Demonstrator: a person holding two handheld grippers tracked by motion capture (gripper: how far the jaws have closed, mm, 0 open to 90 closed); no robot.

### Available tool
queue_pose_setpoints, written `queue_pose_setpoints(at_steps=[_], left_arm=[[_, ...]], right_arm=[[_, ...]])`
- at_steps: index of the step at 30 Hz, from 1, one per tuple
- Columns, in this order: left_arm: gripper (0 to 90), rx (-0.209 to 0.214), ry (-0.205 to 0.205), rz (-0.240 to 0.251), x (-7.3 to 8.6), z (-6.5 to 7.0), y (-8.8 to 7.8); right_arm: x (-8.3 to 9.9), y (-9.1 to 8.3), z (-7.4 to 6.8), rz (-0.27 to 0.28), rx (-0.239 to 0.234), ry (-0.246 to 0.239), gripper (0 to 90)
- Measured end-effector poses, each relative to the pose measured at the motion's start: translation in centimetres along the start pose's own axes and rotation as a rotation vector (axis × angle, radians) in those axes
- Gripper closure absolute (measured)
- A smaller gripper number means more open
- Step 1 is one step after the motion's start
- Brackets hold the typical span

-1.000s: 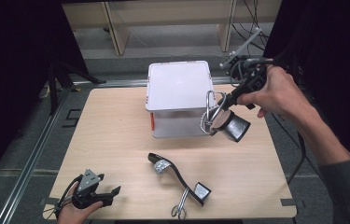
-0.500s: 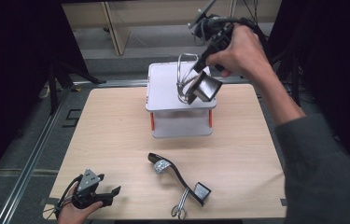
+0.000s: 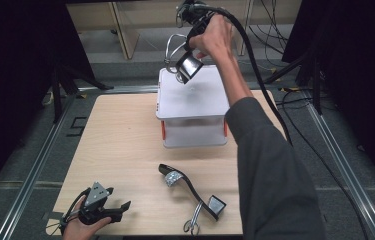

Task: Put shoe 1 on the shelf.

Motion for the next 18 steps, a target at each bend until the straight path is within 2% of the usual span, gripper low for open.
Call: queue_pose_setpoints(at_steps=[6, 7, 8, 9, 10, 12, 13, 14, 15, 18], left_arm=[[19.8, 0.002, -0.016, 0.001, 0.1, -0.1, -0.1], [19.8, 0.005, -0.018, 0.003, 0.1, 0.0, -0.1], [19.8, 0.005, 0.001, -0.004, 0.1, 0.0, -0.1], [19.8, 0.010, -0.011, 0.009, 0.0, 0.3, -0.1], [19.8, 0.002, 0.012, -0.002, 0.0, 0.1, -0.2], [19.9, -0.002, 0.007, 0.000, 0.1, 0.1, -0.3], [19.8, 0.003, -0.004, 0.007, 0.0, 0.2, -0.3], [19.8, -0.004, 0.002, 0.002, 0.1, 0.0, -0.3], [19.8, 0.006, -0.013, 0.012, 0.0, 0.2, -0.3], [19.8, -0.003, 0.011, 0.001, 0.1, 0.1, -0.3]], right_arm=[[-2.1, 2.8, 1.2, 0.053, 0.041, 0.054, 87.9], [-2.4, 3.4, 1.3, 0.063, 0.049, 0.052, 87.9], [-2.6, 3.8, 1.4, 0.066, 0.053, 0.054, 88.0], [-2.9, 4.3, 1.6, 0.070, 0.062, 0.055, 87.9], [-3.0, 4.7, 1.7, 0.073, 0.066, 0.050, 88.0], [-3.4, 5.6, 1.9, 0.083, 0.075, 0.050, 87.9], [-3.5, 6.3, 1.9, 0.087, 0.073, 0.048, 88.0], [-3.5, 6.7, 1.9, 0.095, 0.073, 0.042, 87.9], [-3.5, 7.3, 1.9, 0.099, 0.068, 0.047, 87.9], [-3.2, 8.5, 1.6, 0.116, 0.041, 0.052, 87.9]])
Point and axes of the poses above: each handheld gripper's, and its own axes: y roughly forward along the jaws, x roughly out of its underside, z roughly to its right, the point moved 9 cm from there along y, roughly forward along the jaws, and after that the axes turned 1 degree about -x, right-handed, at the moved point
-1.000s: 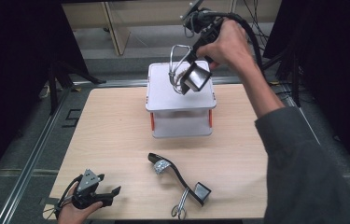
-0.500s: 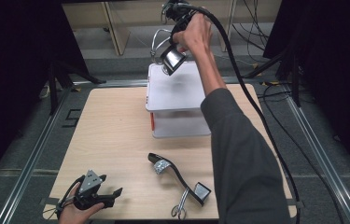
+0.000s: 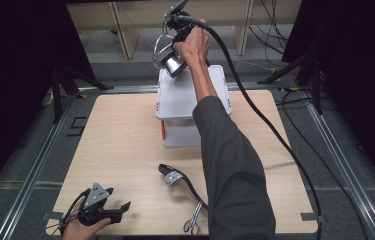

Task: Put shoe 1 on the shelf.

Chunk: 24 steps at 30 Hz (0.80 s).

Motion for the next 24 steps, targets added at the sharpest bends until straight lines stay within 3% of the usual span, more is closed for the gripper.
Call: queue_pose_setpoints(at_steps=[3, 7, 9, 10, 13, 17, 18, 21, 24], left_arm=[[19.8, 0.001, -0.014, 0.008, -0.1, 0.1, 0.0], [19.9, -0.010, 0.006, -0.003, 0.0, 0.0, 0.0], [19.9, 0.000, -0.015, 0.013, -0.1, 0.3, 0.0], [19.9, -0.009, 0.005, -0.001, 0.0, 0.0, 0.0], [19.8, -0.011, 0.001, 0.002, 0.0, 0.1, 0.0], [19.8, -0.010, 0.000, -0.011, 0.2, 0.2, 0.2], [19.9, -0.016, 0.014, -0.016, 0.2, 0.2, 0.2], [19.9, -0.009, 0.000, -0.003, 0.0, 0.4, 0.2], [19.9, -0.019, 0.020, -0.016, 0.2, 0.2, 0.2]], right_arm=[[0.7, 0.0, -0.4, -0.004, -0.024, 0.012, 87.9], [2.1, -0.1, -0.8, -0.041, -0.026, -0.024, 87.8], [3.1, -0.1, -1.0, -0.055, -0.035, -0.019, 87.8], [3.4, 0.0, -1.1, -0.058, -0.042, -0.016, 87.7], [5.4, 0.3, -1.3, -0.084, -0.060, 0.002, 87.7], [7.0, 0.4, -1.3, -0.098, -0.070, -0.019, 87.3], [7.4, 0.3, -1.4, -0.105, -0.069, -0.006, 87.2], [8.1, 0.3, -1.3, -0.120, -0.061, -0.053, 86.6], [9.3, 0.7, -1.6, -0.148, -0.069, -0.032, 86.4]])
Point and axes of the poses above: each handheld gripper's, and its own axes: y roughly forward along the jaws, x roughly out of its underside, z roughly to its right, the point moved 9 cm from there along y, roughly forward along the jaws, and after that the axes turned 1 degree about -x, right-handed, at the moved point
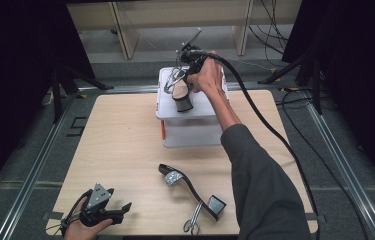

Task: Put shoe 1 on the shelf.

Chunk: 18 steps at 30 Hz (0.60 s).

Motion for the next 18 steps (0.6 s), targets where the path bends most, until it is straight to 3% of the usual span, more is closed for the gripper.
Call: queue_pose_setpoints(at_steps=[1, 5, 7, 10, 12, 15, 18], left_arm=[[19.9, 0.008, -0.014, 0.006, 0.0, 0.2, 0.0], [19.9, 0.005, 0.007, -0.002, 0.0, 0.2, 0.1], [19.9, 0.006, 0.001, 0.001, -0.1, 0.2, 0.1], [19.9, 0.014, -0.014, 0.006, -0.1, 0.3, 0.1], [19.9, 0.003, 0.005, -0.001, 0.0, 0.1, 0.1], [19.9, 0.009, -0.002, -0.003, 0.0, 0.2, 0.1], [19.9, 0.009, -0.005, -0.002, 0.0, 0.2, 0.1]], right_arm=[[0.5, 0.3, 0.1, -0.006, -0.002, -0.002, 86.1], [1.9, 0.8, -0.2, -0.024, -0.020, -0.001, 84.6], [2.0, 0.8, 0.0, -0.005, -0.019, -0.002, 83.4], [2.4, 0.5, 0.3, -0.007, -0.009, 0.034, 70.3], [2.8, 0.2, 0.6, -0.019, -0.008, 0.033, 65.1], [3.4, -0.7, 1.1, -0.018, 0.016, 0.014, 55.5], [4.0, -2.3, 0.7, 0.014, -0.017, 0.047, 50.7]])
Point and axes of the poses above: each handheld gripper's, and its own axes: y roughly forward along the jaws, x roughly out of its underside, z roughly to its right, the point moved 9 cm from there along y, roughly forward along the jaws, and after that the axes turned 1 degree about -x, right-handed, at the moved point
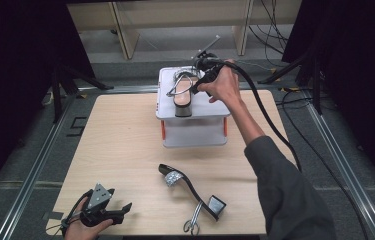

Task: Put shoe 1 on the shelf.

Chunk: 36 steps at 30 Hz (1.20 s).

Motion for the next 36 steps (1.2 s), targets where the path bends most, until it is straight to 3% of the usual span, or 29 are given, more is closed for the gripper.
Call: queue_pose_setpoints(at_steps=[2, 7, 9, 13, 16, 18, 20, 24, 28, 30, 31, 35, 36], left_arm=[[19.9, 0.000, 0.002, -0.001, 0.0, 0.0, 0.0], [19.9, 0.002, -0.002, -0.005, 0.0, 0.1, 0.2], [19.9, -0.001, 0.005, -0.008, 0.0, 0.1, 0.2], [19.9, -0.001, 0.015, -0.002, -0.1, 0.1, 0.2], [19.9, 0.006, -0.008, 0.002, 0.0, 0.2, 0.2], [19.9, -0.007, 0.019, -0.009, 0.0, -0.1, 0.1], [19.9, 0.000, 0.008, -0.012, 0.0, 0.0, 0.1], [19.9, 0.011, -0.005, 0.005, -0.1, 0.1, 0.1], [19.9, -0.007, 0.016, -0.007, 0.0, -0.2, 0.1], [19.9, 0.003, -0.011, 0.010, -0.1, 0.1, 0.2], [19.9, -0.004, 0.006, -0.009, 0.0, -0.2, 0.2], [19.9, 0.009, -0.011, 0.007, -0.1, 0.1, 0.3], [19.9, -0.006, 0.009, -0.012, 0.0, -0.3, 0.3]], right_arm=[[0.5, -1.6, -0.1, 0.026, -0.006, -0.016, 49.5], [3.1, -4.4, -1.3, 0.033, -0.026, -0.034, 48.5], [4.8, -4.7, -2.1, 0.021, -0.007, -0.073, 48.5], [7.5, -4.7, -4.2, 0.035, -0.054, -0.090, 46.4], [9.4, -4.9, -5.5, 0.044, -0.075, -0.117, 46.1], [10.8, -5.0, -6.4, 0.051, -0.078, -0.131, 45.1], [12.2, -5.1, -7.4, 0.037, -0.101, -0.137, 44.0], [15.3, -4.7, -9.0, 0.056, -0.146, -0.136, 42.9], [18.1, -3.5, -9.9, 0.037, -0.138, -0.155, 40.7], [19.4, -2.8, -10.7, 0.034, -0.168, -0.143, 40.1], [19.9, -2.5, -11.0, 0.033, -0.190, -0.130, 40.1], [20.8, -1.3, -11.4, 0.066, -0.251, -0.077, 39.7], [20.9, -1.1, -11.5, 0.088, -0.264, -0.061, 40.0]])
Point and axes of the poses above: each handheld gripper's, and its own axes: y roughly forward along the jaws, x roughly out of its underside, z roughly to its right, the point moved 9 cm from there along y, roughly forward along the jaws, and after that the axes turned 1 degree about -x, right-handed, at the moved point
